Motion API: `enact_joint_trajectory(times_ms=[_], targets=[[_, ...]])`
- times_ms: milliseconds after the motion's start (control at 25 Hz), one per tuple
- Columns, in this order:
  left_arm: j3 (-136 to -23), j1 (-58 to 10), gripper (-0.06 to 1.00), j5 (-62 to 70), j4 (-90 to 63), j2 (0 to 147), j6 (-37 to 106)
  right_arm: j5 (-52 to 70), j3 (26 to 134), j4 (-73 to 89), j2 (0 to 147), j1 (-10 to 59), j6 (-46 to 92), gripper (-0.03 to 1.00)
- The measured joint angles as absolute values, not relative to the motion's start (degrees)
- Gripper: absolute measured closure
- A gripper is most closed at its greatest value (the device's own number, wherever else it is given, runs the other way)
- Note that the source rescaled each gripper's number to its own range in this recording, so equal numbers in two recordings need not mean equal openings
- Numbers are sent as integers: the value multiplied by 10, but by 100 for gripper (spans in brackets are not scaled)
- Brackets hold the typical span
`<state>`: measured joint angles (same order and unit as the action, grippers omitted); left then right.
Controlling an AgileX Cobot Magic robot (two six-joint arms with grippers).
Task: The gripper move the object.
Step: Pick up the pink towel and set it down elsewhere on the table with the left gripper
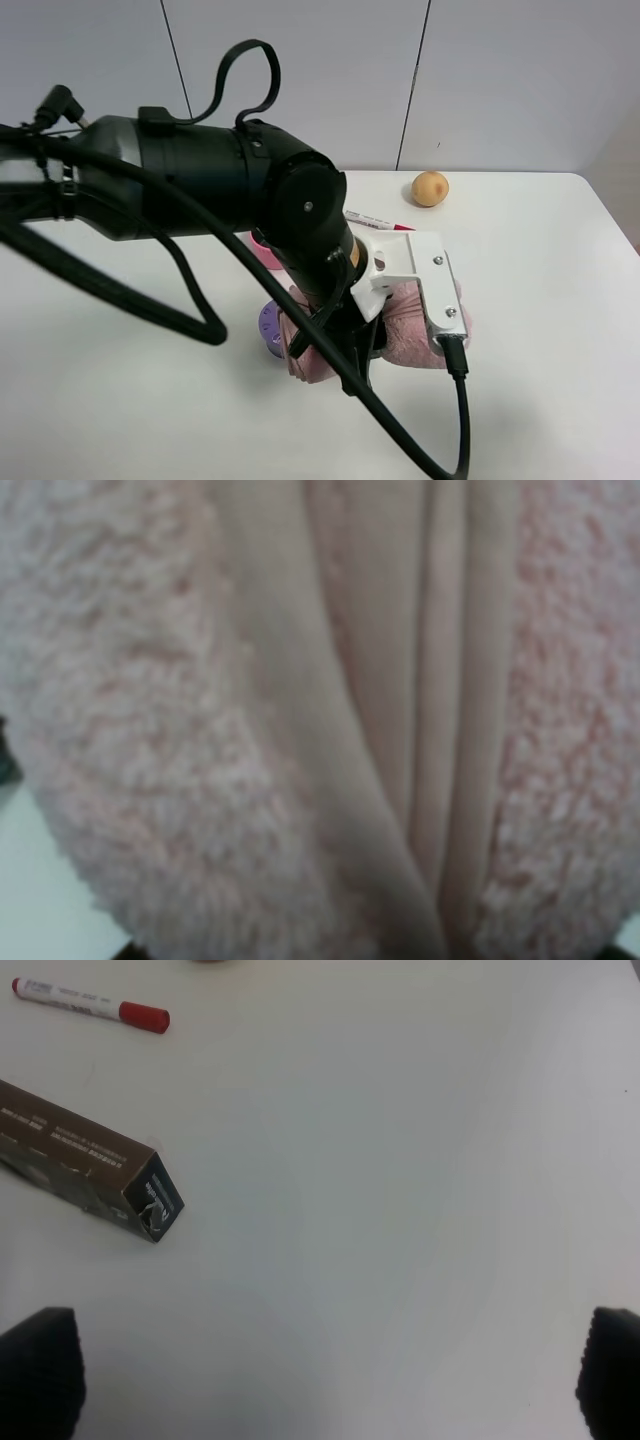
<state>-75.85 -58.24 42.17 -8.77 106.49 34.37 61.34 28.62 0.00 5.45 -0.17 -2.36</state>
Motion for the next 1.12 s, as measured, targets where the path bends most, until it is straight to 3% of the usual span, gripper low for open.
enact_joint_trajectory(times_ms=[1120], targets=[[-779, -643, 93, 330, -90, 1162, 344, 613, 286, 0, 55, -2, -24, -3]])
